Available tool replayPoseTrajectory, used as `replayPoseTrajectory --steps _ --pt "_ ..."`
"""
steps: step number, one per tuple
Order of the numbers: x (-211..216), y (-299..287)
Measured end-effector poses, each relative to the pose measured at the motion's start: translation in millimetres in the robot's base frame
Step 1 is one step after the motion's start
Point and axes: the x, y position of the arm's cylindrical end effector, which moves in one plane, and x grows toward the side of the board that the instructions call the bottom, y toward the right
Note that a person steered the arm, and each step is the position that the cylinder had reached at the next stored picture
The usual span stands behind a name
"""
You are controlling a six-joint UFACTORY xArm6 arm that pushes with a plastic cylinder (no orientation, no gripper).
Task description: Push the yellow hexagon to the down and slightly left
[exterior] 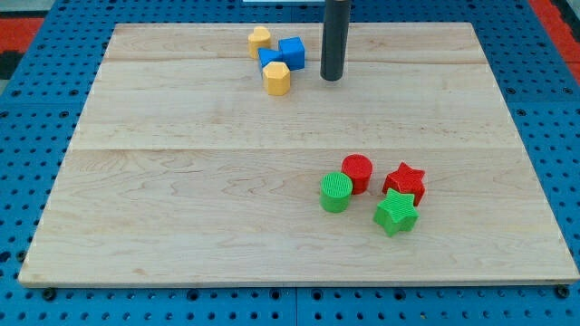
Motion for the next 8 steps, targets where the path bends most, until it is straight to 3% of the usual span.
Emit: replayPoseTrajectory --steps 2,3,5,7,8 --pt "-7.6 -11.4" --pt "-11.3 -43.6" --pt "48.8 -107.6" --pt "88.1 -82.7" --pt "89.7 -113.6"
